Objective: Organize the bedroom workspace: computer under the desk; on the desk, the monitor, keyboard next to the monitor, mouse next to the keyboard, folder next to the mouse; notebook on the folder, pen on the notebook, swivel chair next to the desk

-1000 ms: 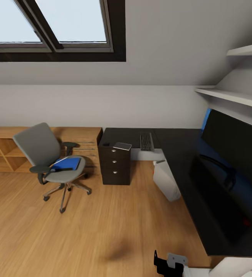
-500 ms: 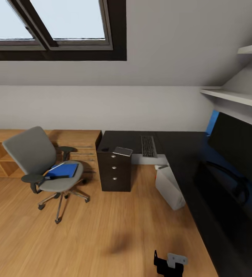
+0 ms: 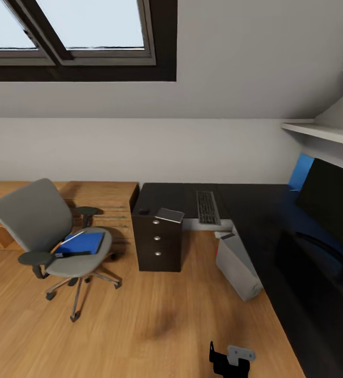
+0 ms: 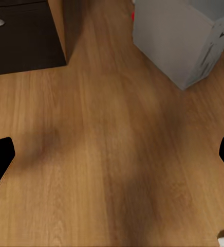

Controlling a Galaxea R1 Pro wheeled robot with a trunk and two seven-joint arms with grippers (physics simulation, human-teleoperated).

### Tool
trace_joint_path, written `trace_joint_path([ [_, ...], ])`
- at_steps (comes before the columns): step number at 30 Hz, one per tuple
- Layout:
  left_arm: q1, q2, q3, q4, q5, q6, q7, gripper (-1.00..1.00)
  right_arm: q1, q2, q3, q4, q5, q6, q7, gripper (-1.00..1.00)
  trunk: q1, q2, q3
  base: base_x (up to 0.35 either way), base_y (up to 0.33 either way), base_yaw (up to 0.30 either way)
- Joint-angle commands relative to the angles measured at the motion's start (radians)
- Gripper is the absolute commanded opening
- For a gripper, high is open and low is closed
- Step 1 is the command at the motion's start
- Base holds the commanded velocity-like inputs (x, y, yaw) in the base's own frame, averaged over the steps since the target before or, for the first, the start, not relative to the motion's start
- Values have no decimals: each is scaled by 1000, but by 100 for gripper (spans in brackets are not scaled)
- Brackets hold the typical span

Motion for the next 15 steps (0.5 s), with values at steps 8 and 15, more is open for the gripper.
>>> trace_joint_path([
  [8,0,1,-6,1,8,-4,6,100,-1,1,-4,2,3,-5,2,100,1,-1,5,321,77,-145],
  [15,0,1,-6,1,8,-3,6,100,-1,1,-4,2,3,-5,2,100,1,-1,12,321,109,-186],
])
